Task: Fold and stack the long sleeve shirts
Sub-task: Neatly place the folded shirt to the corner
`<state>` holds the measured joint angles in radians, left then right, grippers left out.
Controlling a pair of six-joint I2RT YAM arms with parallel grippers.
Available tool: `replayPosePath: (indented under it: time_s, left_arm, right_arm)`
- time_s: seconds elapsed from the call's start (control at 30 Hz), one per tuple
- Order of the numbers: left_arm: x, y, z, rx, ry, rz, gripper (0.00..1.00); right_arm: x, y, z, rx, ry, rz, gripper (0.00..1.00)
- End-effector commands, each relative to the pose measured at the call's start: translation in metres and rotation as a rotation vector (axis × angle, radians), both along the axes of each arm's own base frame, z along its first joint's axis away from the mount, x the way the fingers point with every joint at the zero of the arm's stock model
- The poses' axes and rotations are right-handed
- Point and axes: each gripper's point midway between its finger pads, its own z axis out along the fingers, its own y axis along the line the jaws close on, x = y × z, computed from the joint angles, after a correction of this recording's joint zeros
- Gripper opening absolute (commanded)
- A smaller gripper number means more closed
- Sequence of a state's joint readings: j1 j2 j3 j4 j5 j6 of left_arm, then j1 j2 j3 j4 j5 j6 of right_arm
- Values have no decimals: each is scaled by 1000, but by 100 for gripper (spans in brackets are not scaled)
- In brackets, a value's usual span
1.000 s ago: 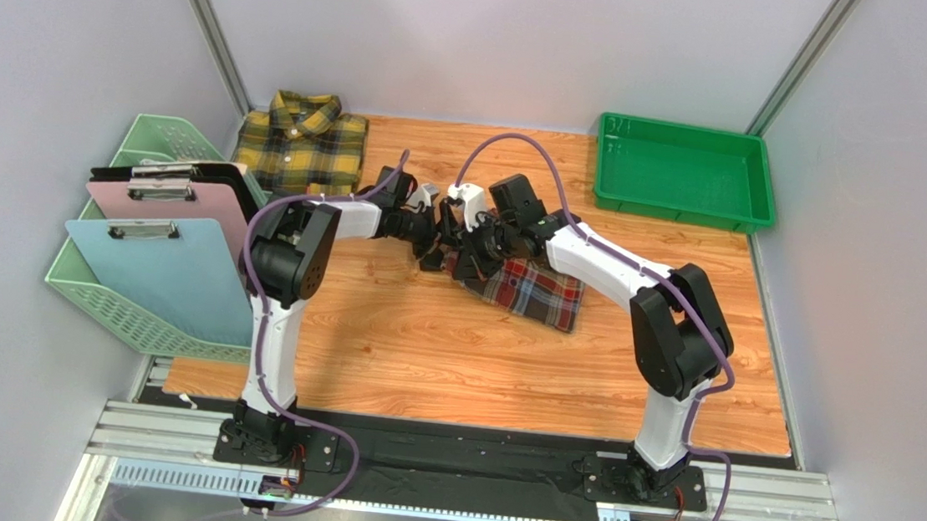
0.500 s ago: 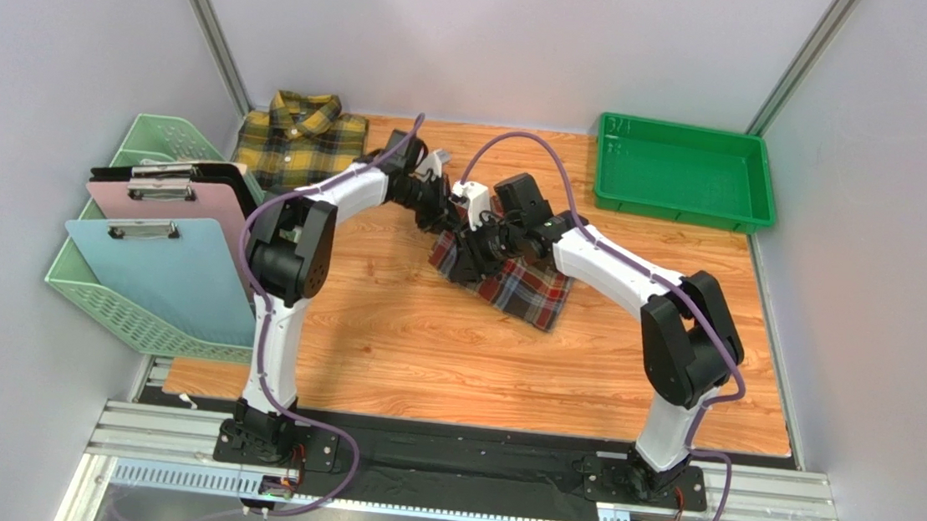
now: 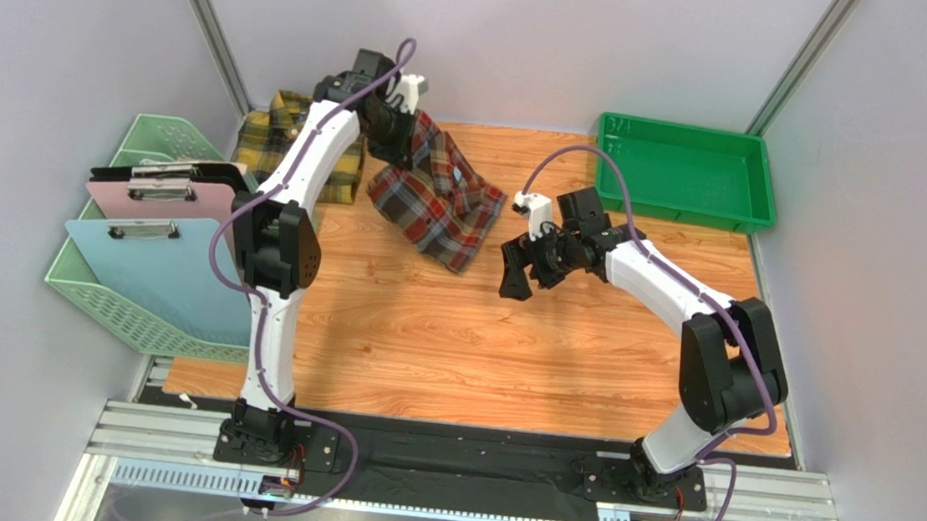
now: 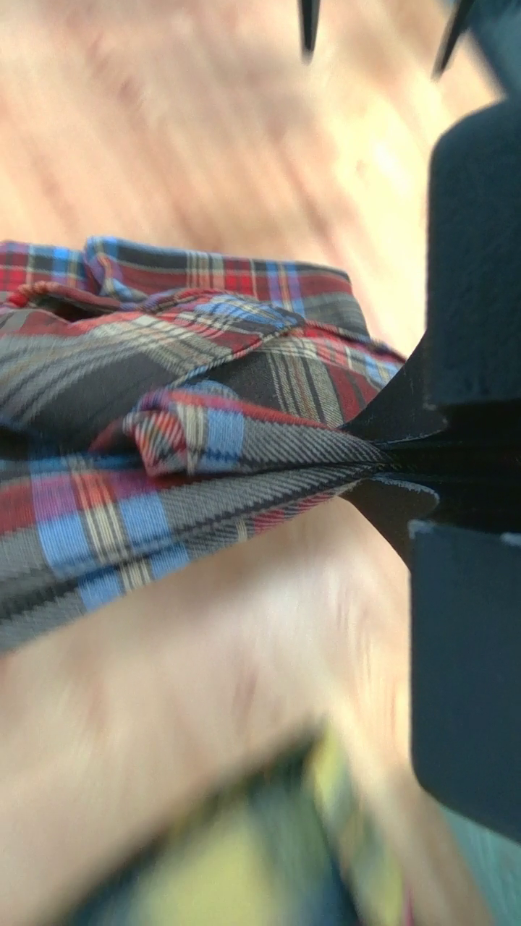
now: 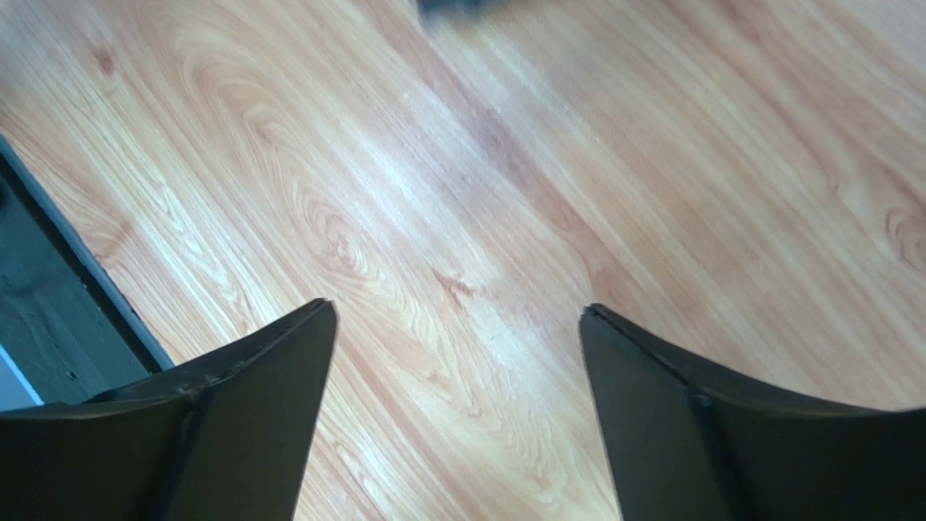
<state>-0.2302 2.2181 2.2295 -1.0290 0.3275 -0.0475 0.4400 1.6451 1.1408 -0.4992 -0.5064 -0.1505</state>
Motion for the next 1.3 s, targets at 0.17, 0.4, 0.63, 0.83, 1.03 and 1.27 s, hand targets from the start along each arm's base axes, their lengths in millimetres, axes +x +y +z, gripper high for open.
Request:
replayPosePath:
  time_s: [0.17,0.4,0.63,0.83,1.03,1.27]
  left_arm:
    - [64,82,53,248,-304,52,0]
    - [95,116,91,352,-479,128,0]
    - [102,144,121,413,-563,182,0]
    - [96,146,130,412,-571,194,0]
    - [87,147,164,400,-632,225,0]
    - [70,139,172,335,-606,221,0]
  right_arm:
    - [-2,-12,16,-16,-86,0,95]
    - [-2,-13,20,-15,-96,-8,95]
    - [-1,-13,20,-16,-102,-14,95]
    - [0,-13,22,-13,-108,-12,96]
    - [-1,-13,22,-16,-109,-8,96]
    - [-3,-12,22,-6,-111,-5,96]
